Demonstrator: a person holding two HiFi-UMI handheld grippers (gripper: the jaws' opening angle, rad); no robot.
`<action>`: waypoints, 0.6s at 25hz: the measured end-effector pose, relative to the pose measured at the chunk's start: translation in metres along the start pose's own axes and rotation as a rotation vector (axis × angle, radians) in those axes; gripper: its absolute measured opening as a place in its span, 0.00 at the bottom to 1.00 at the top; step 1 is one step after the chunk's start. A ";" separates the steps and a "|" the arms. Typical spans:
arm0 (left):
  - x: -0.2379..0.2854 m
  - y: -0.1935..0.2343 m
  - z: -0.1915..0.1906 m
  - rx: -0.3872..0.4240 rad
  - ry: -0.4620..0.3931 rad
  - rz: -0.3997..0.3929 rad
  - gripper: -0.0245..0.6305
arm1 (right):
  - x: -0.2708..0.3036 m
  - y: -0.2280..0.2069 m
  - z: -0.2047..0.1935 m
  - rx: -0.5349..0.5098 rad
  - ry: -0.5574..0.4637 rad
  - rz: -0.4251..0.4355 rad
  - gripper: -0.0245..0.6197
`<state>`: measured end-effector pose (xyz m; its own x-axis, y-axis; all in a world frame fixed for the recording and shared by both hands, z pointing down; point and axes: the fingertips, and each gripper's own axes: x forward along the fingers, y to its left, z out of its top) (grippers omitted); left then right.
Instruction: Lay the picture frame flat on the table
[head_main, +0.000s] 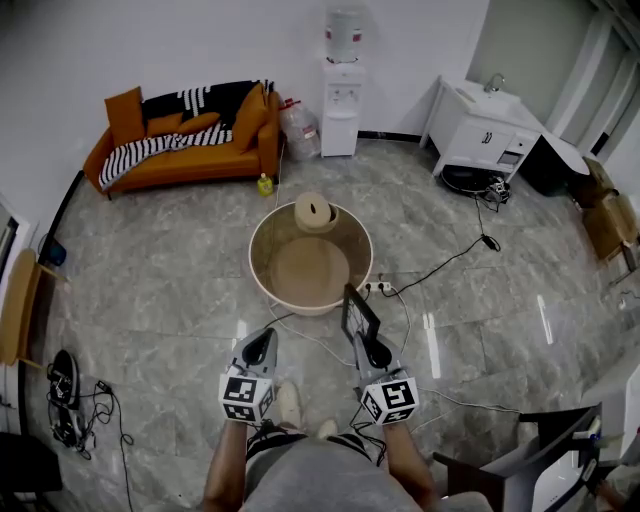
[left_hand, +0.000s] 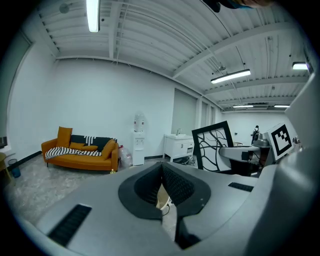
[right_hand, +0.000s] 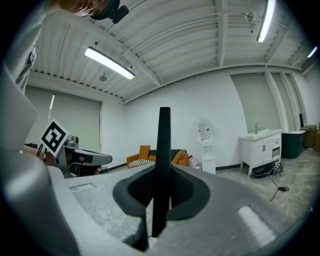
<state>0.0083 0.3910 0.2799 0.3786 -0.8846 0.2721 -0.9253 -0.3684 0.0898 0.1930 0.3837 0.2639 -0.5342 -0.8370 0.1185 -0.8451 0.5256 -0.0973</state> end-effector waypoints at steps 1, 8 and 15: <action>0.006 0.007 0.003 0.000 0.002 -0.004 0.06 | 0.008 -0.001 0.003 0.002 -0.001 -0.003 0.09; 0.049 0.044 0.021 0.010 0.006 -0.067 0.06 | 0.060 0.000 0.007 0.021 0.010 -0.047 0.09; 0.079 0.078 0.029 0.024 0.010 -0.135 0.06 | 0.100 0.005 0.006 0.027 0.014 -0.108 0.09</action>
<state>-0.0328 0.2837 0.2805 0.4991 -0.8239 0.2685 -0.8653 -0.4904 0.1036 0.1359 0.3014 0.2691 -0.4409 -0.8860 0.1439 -0.8969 0.4285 -0.1099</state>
